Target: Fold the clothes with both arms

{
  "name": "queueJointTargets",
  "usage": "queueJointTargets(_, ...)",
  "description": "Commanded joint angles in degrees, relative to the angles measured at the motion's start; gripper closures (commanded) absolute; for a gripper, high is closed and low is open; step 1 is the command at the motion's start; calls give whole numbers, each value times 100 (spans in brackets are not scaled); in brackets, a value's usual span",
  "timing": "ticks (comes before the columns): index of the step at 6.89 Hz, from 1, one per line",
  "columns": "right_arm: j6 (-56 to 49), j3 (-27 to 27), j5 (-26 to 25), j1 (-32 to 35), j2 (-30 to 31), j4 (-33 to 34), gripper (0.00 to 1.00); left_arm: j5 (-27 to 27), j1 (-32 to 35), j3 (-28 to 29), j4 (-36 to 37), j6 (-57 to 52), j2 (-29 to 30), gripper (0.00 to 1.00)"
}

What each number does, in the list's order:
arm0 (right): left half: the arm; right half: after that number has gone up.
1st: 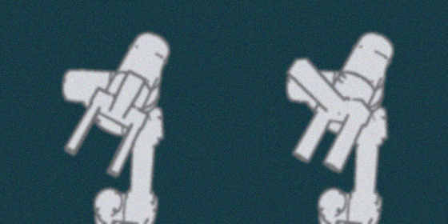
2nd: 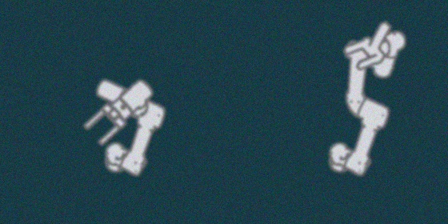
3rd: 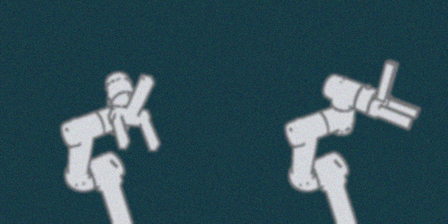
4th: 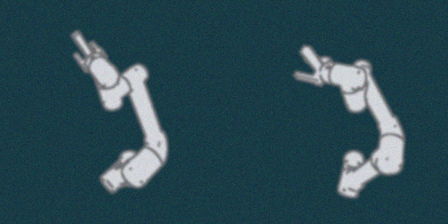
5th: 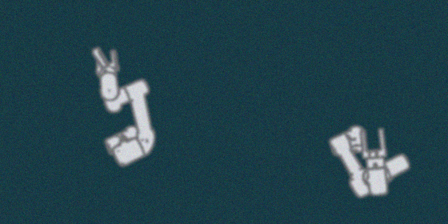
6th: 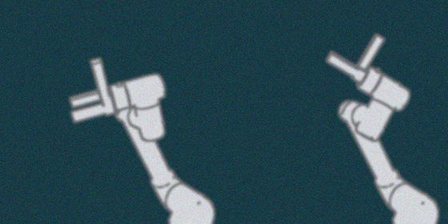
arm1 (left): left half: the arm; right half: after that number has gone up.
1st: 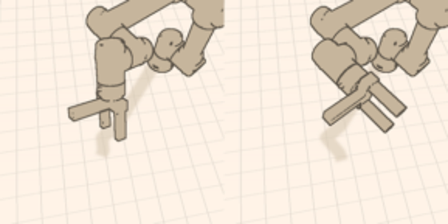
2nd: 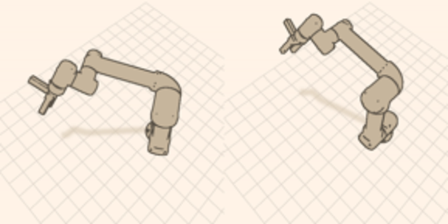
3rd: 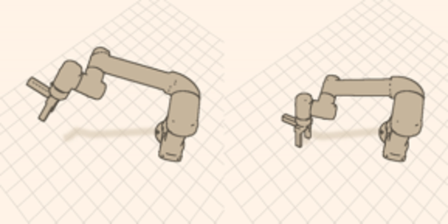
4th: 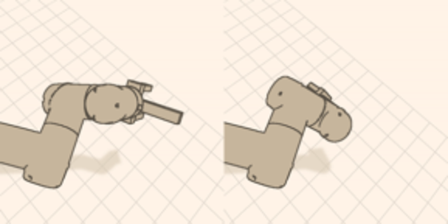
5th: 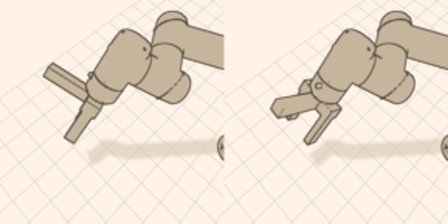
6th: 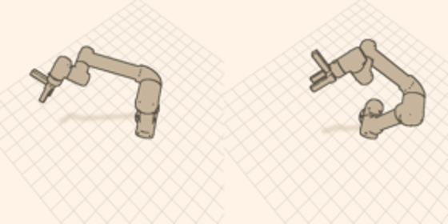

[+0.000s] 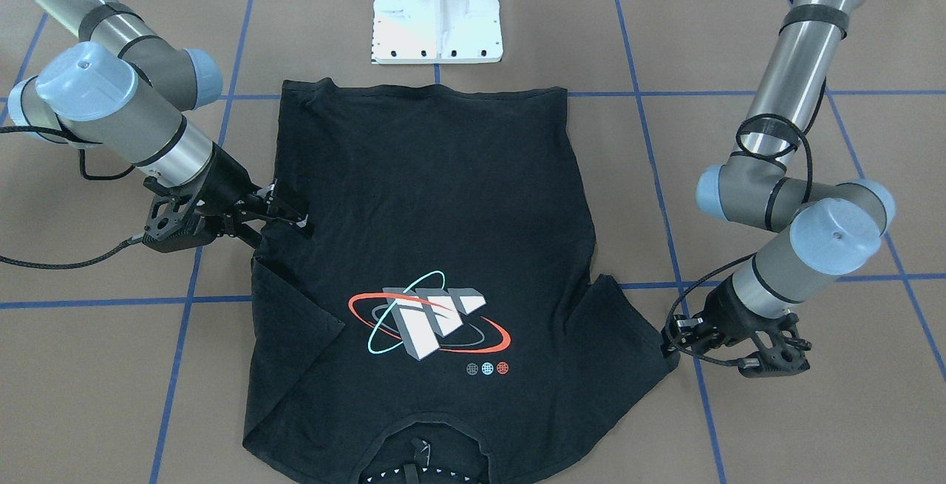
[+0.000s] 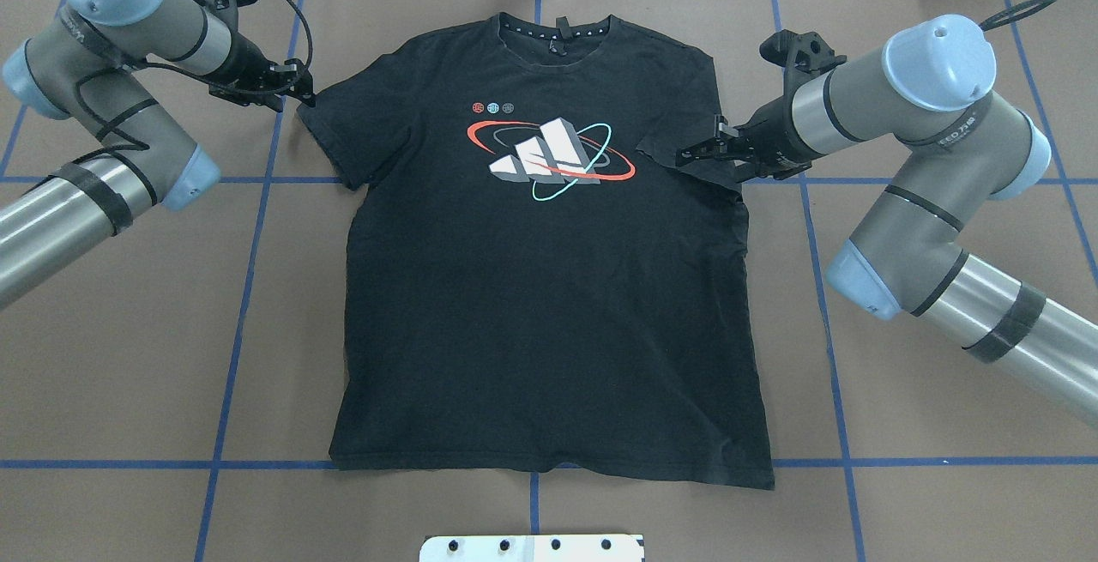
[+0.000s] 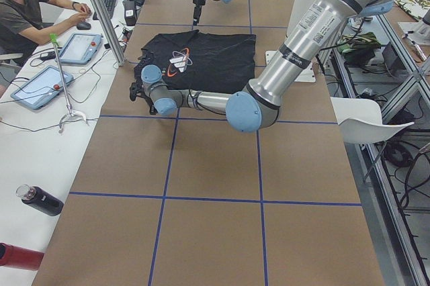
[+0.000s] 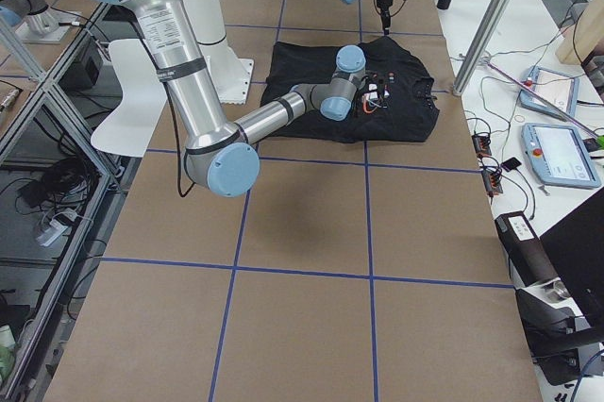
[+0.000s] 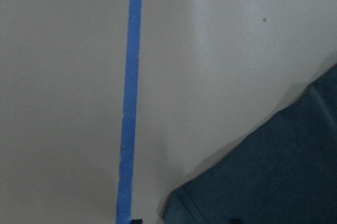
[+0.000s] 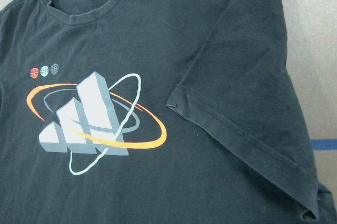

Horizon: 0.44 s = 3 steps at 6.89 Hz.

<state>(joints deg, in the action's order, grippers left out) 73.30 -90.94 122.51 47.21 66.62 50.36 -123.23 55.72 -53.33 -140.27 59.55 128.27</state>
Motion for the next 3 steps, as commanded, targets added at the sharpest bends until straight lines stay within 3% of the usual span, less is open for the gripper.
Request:
queueJointTargets(1,0,24,-34,-1,-9,0,0,89,-43,51,-9,12,40,46)
queueJointTargets(3,-9,33,-43,-1,0,0,0,106,-52,121,-35,12,49,52)
